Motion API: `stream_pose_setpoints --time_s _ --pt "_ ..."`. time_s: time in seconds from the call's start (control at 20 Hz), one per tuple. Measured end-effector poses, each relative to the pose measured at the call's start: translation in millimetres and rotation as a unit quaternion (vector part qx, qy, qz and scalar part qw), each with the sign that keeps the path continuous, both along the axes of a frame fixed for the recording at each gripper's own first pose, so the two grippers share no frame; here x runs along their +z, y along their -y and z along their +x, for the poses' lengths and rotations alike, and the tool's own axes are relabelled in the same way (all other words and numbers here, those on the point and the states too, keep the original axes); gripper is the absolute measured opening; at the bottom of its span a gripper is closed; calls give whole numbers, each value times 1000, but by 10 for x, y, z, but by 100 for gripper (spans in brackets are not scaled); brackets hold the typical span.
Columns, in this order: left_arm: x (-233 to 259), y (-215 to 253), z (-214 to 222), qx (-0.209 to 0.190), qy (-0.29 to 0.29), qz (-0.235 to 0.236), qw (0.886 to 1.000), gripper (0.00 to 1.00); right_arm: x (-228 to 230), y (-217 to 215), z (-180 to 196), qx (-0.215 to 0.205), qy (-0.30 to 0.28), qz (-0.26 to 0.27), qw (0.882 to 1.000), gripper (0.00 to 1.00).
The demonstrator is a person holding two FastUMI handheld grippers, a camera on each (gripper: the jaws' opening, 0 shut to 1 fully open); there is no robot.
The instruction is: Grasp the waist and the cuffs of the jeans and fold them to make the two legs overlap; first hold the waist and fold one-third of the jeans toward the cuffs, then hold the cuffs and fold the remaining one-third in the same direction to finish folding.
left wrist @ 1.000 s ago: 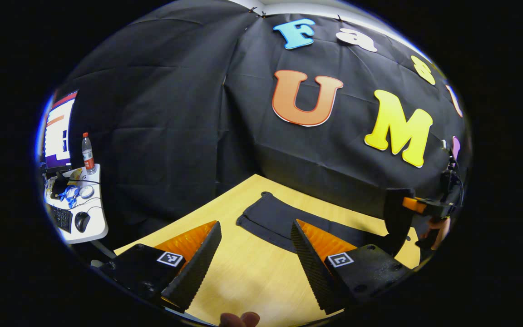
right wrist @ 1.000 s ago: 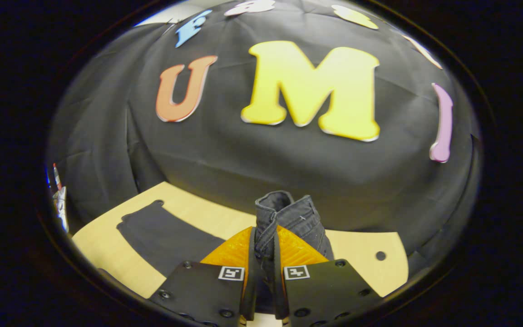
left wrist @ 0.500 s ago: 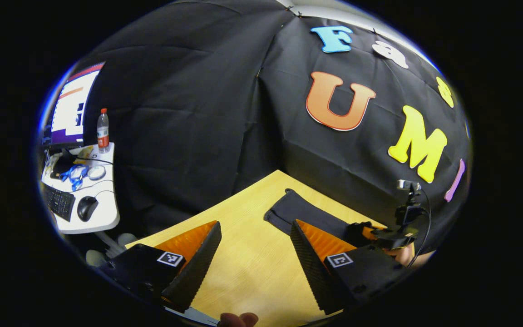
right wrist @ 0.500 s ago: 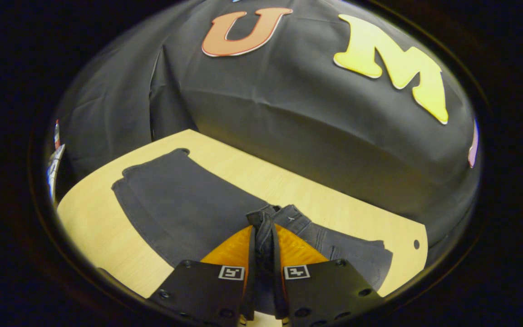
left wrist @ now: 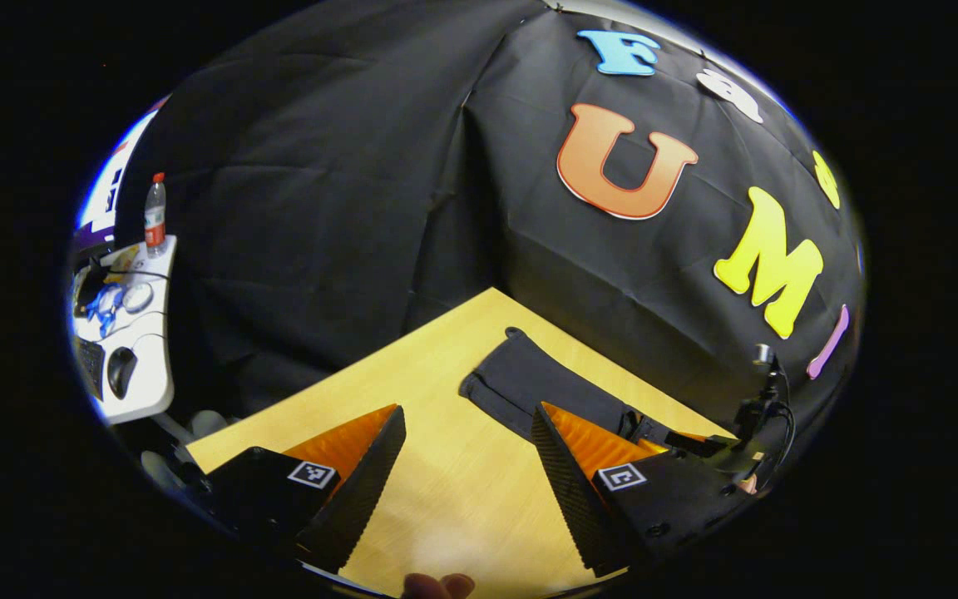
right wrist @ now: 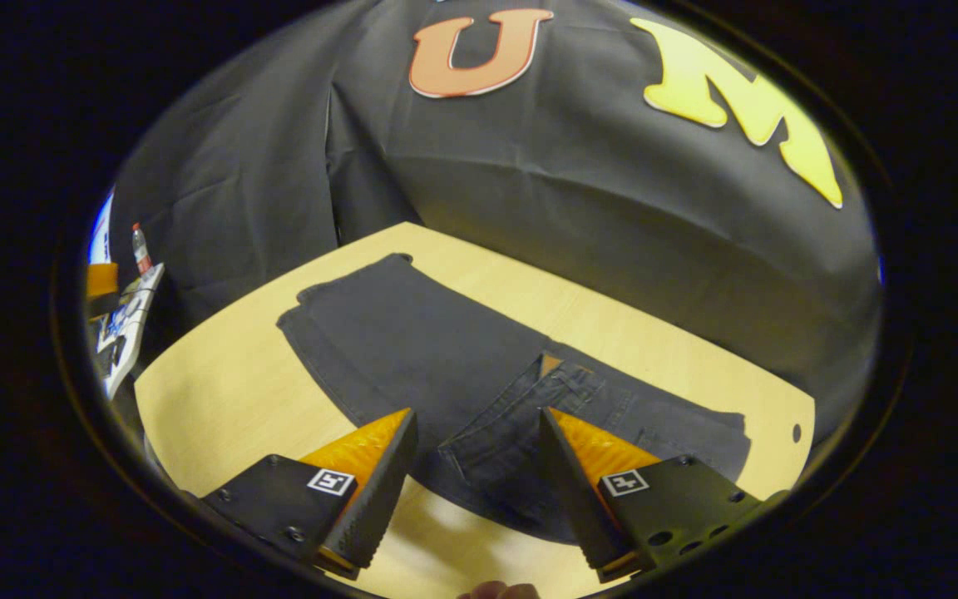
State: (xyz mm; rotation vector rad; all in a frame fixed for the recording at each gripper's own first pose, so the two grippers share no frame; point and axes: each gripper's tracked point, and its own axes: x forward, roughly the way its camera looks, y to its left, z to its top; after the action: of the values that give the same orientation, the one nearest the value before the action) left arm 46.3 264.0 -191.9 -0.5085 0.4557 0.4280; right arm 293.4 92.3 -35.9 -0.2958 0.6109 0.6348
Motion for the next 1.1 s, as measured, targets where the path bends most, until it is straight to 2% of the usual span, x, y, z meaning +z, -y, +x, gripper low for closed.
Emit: stream_pose_setpoints --time_s 0.15,0.25,0.35,0.4,0.55,0.65,0.75,0.9,1.0,1.1 --pt "-337 -52 284 21 -50 -48 997 98 422 450 -91 -6 24 4 1000 94" --pt "-601 4 496 19 -76 -118 990 98 677 784 -166 -18 44 3 999 92" --pt "-812 66 759 29 -86 -210 974 99 866 1118 -257 -36 57 5 998 92" --pt "-876 47 897 40 -94 -240 965 100 934 1296 -291 -48 61 3 997 93" --pt "-980 -30 1295 63 -117 -307 942 98 983 1794 -399 -86 64 -8 994 93" --pt "-1062 7 1472 78 -151 -357 918 98 912 2075 -463 -115 52 -16 992 93" --pt "-1207 -5 1542 100 -194 -366 905 98 831 2272 -503 -141 37 -17 989 94" --pt "-1207 71 1762 128 -200 -410 881 98 781 2535 -507 -172 30 -18 984 93" --pt "-1232 112 1822 142 -222 -409 873 98 733 2669 -537 -187 20 -19 982 93" --pt "-1297 93 1789 145 -243 -397 873 98 710 2785 -520 -203 11 -12 979 93"
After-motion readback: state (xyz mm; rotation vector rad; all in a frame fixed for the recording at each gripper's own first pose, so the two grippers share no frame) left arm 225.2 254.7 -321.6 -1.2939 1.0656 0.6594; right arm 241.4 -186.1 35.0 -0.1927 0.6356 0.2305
